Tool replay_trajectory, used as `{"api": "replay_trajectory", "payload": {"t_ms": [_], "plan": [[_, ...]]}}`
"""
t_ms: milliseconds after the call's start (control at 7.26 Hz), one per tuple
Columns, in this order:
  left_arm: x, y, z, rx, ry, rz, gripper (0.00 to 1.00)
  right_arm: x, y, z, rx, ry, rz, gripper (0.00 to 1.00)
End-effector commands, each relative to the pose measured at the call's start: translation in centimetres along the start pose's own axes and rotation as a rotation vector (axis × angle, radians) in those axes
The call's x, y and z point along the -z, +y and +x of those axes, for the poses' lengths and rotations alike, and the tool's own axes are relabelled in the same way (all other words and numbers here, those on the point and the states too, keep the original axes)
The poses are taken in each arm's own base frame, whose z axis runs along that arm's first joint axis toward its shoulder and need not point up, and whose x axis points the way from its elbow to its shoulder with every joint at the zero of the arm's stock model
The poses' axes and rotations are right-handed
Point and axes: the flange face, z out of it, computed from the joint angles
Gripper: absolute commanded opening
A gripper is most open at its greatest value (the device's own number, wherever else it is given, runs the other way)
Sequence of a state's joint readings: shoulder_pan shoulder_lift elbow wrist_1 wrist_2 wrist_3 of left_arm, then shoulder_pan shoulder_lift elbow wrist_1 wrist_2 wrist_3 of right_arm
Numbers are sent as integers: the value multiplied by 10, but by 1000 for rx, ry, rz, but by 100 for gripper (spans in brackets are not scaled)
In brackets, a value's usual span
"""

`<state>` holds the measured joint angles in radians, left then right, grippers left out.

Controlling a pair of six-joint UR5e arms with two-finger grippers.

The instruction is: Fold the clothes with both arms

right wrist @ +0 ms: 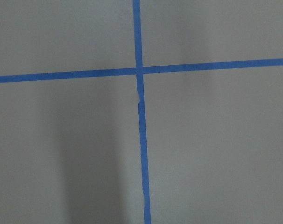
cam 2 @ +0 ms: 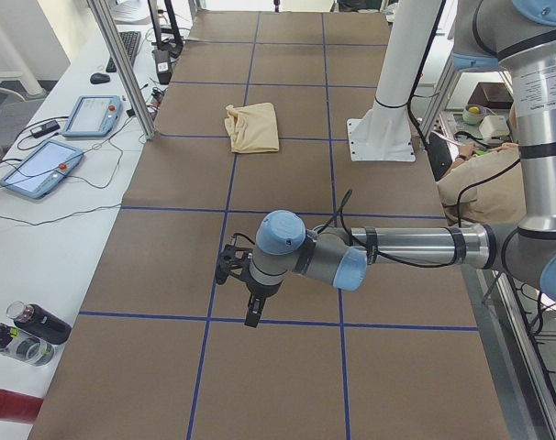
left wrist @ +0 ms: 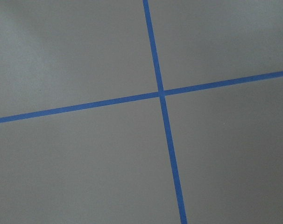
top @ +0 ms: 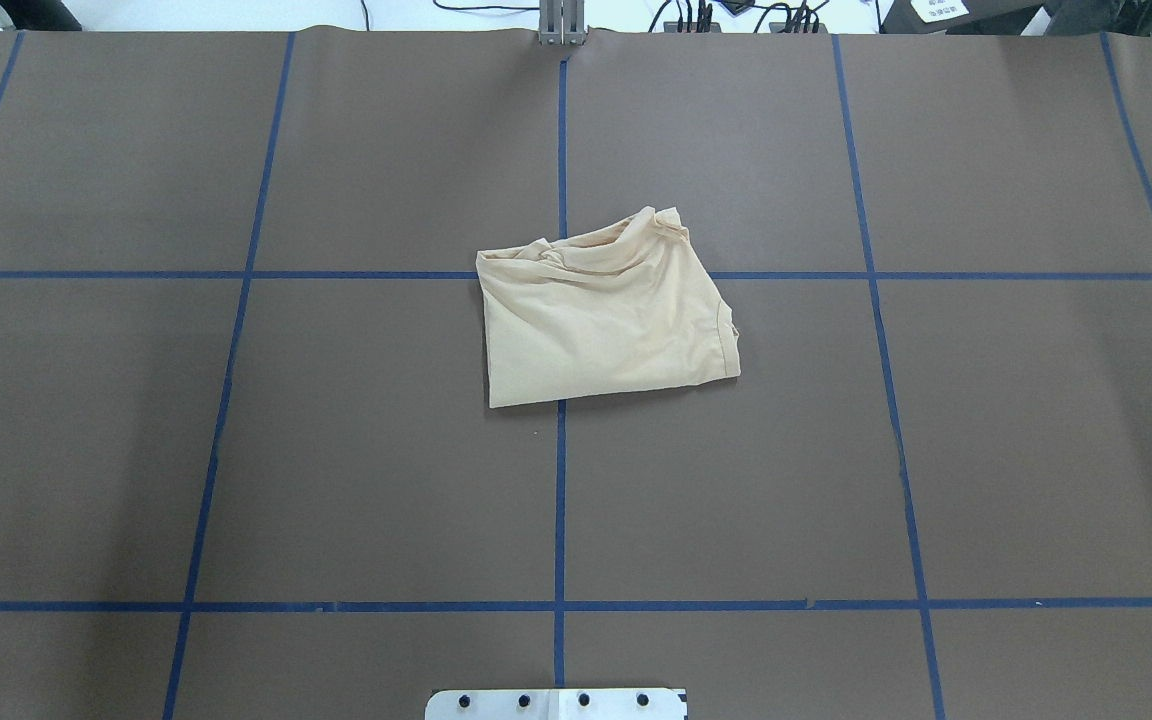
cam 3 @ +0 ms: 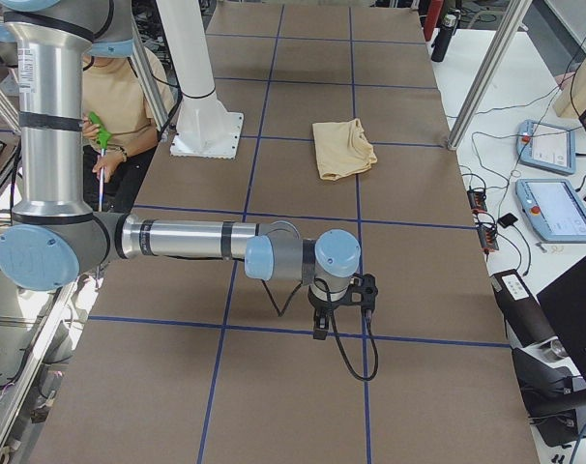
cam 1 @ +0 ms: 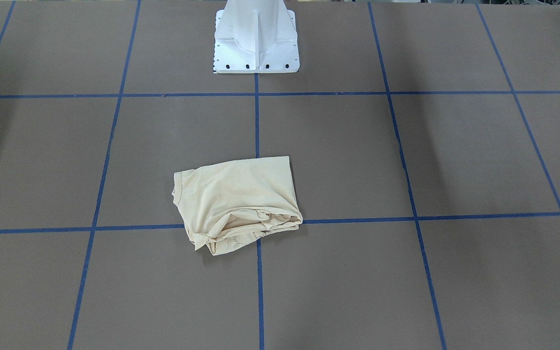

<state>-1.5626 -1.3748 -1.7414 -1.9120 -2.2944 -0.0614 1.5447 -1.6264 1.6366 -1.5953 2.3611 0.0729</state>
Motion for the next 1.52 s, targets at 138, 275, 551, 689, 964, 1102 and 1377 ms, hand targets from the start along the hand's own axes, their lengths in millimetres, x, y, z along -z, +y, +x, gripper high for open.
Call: {"api": "replay_trajectory", "payload": {"t_ms": [138,275,551,689,964,1102,1377], "plan": [[7,-12,7,-22,9,19,99,1,-2,-1,1,2,2,100],[9,-13,9,-27,5,25,99,2,-3,-2,3,2,4,100],[11,-14,10,-31,1,30,99,3,-3,-4,6,0,7,100],[11,-14,10,-30,0,29,99,3,-4,-3,6,1,7,100],[11,-15,10,-32,1,31,99,3,-4,-3,5,1,6,100],[9,-15,10,-31,1,28,99,5,-4,-5,9,1,10,100],[10,-15,10,-32,-1,29,99,5,-4,-4,7,1,10,100]]}}
